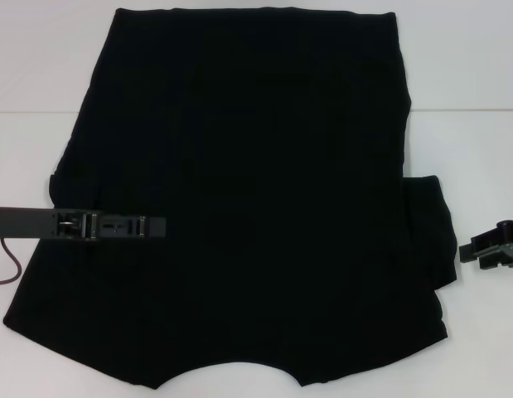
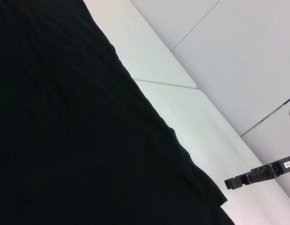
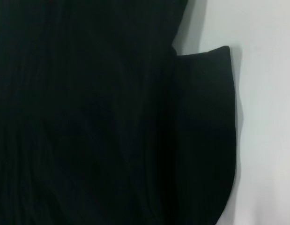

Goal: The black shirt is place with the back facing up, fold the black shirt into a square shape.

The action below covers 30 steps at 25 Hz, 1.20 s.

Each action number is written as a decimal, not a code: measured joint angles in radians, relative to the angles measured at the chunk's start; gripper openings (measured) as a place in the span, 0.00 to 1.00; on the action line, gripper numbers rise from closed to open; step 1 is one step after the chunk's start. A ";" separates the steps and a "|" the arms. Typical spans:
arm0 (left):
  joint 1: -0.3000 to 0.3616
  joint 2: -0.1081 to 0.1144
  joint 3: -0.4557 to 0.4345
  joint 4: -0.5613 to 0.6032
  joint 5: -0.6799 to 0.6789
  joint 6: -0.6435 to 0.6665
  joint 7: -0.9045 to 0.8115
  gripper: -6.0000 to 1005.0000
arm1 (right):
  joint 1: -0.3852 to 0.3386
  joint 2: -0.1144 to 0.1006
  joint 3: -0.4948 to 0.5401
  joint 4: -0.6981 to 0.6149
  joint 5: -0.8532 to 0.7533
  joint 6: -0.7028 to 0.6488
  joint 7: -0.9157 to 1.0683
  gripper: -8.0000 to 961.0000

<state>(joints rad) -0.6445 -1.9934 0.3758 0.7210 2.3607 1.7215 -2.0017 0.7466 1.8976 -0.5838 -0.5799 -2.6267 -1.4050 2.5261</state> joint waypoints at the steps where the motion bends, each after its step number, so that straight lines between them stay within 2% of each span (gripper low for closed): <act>1: 0.000 0.000 0.000 0.000 0.000 -0.001 0.000 0.64 | 0.002 0.004 -0.012 0.000 0.000 0.006 0.007 0.45; 14: 0.001 -0.005 0.000 0.000 -0.001 -0.001 0.001 0.64 | 0.031 0.034 -0.046 0.012 -0.001 0.037 0.018 0.45; 30: -0.001 -0.010 -0.005 0.000 -0.003 -0.003 -0.008 0.64 | 0.030 0.037 -0.064 0.024 -0.001 0.058 0.030 0.44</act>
<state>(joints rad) -0.6459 -2.0032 0.3711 0.7210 2.3576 1.7187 -2.0097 0.7766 1.9351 -0.6476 -0.5562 -2.6278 -1.3471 2.5558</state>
